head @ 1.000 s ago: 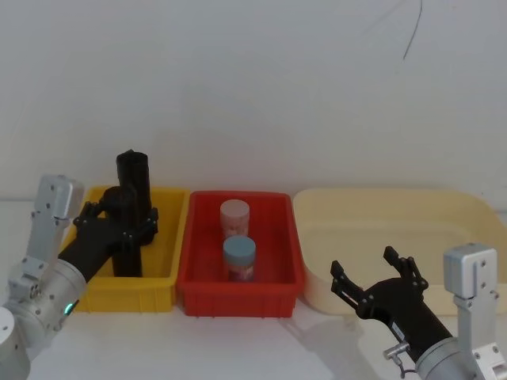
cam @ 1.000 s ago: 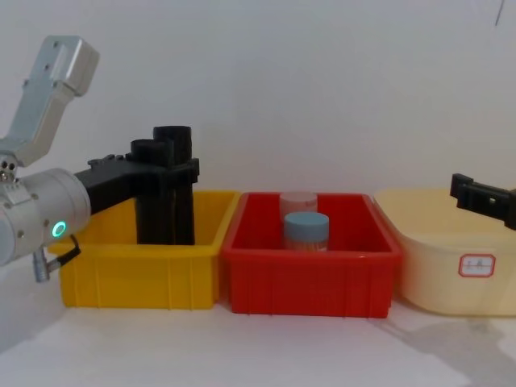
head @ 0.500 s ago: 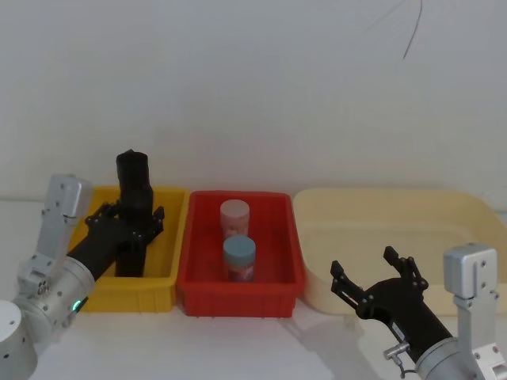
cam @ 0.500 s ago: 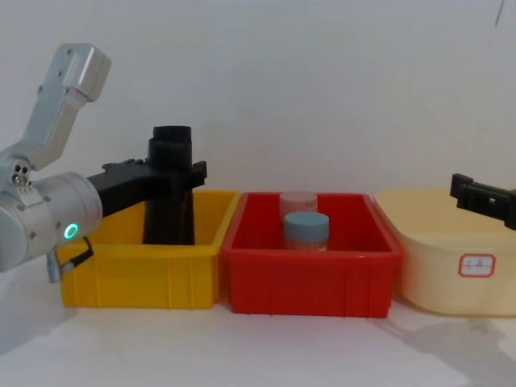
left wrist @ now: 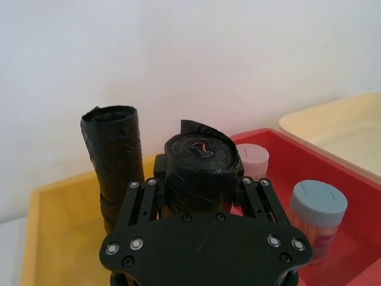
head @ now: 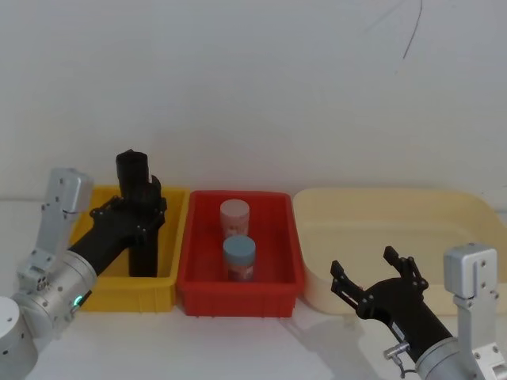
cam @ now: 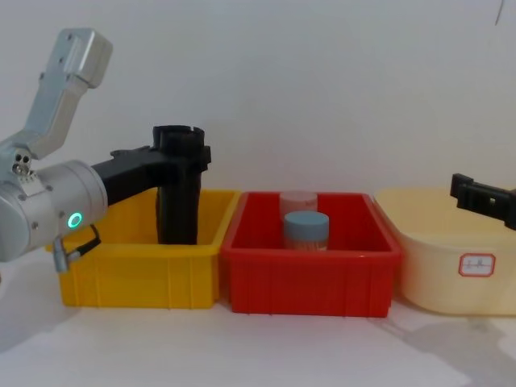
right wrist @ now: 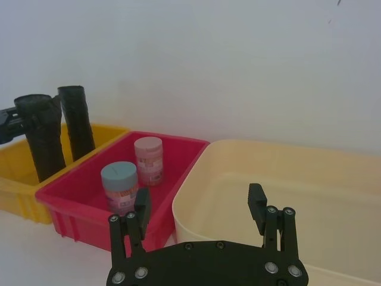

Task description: Pick up the garbage bag with the one hand and transfer it to the other hand.

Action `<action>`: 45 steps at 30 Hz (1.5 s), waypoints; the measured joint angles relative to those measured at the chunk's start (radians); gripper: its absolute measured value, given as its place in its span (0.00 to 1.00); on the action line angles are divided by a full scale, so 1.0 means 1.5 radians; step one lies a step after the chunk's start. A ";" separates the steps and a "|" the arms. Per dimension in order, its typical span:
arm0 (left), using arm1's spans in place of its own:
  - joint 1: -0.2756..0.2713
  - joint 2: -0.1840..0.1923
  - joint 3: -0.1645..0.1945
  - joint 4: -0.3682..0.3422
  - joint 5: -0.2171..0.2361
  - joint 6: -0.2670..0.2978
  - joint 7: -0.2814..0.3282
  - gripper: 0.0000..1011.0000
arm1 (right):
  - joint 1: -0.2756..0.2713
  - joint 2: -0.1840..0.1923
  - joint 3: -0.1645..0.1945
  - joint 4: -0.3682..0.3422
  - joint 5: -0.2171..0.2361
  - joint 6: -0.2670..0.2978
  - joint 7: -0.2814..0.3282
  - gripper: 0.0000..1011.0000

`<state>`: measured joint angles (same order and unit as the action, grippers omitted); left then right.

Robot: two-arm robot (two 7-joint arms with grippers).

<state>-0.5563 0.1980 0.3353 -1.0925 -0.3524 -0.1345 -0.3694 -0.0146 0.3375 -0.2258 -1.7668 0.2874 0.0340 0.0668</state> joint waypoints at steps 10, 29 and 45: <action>0.012 0.007 -0.009 -0.031 0.001 -0.003 -0.006 0.56 | 0.000 0.000 0.000 0.000 0.000 0.000 0.000 0.99; -0.007 0.010 -0.013 -0.098 -0.004 -0.048 -0.058 0.56 | 0.000 0.000 0.000 0.000 0.000 0.000 0.000 0.99; -0.050 -0.016 0.027 -0.080 -0.059 -0.049 -0.163 0.56 | 0.000 0.000 0.000 0.000 0.000 0.000 0.000 0.99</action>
<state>-0.6320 0.1738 0.3765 -1.2119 -0.4410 -0.2083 -0.6142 -0.0146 0.3375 -0.2258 -1.7667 0.2873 0.0340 0.0668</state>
